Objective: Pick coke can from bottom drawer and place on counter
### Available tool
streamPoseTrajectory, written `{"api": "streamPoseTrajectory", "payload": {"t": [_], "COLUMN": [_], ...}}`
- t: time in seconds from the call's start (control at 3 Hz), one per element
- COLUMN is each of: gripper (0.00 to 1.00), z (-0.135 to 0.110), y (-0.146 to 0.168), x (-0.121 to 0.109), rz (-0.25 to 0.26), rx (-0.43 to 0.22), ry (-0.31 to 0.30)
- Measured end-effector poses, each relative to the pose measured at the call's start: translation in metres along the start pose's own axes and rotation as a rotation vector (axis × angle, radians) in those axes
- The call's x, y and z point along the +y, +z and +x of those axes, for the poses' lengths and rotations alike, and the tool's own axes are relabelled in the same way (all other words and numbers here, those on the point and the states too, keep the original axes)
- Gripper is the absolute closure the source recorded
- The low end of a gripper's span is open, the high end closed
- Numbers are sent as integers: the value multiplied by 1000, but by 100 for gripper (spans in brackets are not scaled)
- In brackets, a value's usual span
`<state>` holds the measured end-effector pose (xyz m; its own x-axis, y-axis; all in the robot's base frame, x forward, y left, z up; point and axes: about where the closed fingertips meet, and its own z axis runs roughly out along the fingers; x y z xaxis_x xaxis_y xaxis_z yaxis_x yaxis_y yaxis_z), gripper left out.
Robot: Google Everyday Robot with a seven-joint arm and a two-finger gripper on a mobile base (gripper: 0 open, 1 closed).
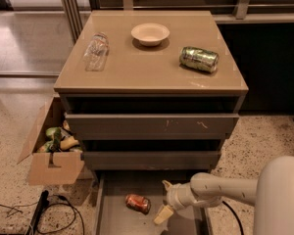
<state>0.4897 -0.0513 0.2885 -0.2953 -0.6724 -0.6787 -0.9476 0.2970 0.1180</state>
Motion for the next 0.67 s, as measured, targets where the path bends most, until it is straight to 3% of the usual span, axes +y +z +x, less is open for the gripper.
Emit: {"api": "streamPoseTrajectory", "payload": {"t": [0.33,0.67], "gripper": [0,0], "z": [18,34], "y": [23,37], "x": [-24,-34], "rz": [40,44], "rx": [-47,-97], "ry": [2,14]}}
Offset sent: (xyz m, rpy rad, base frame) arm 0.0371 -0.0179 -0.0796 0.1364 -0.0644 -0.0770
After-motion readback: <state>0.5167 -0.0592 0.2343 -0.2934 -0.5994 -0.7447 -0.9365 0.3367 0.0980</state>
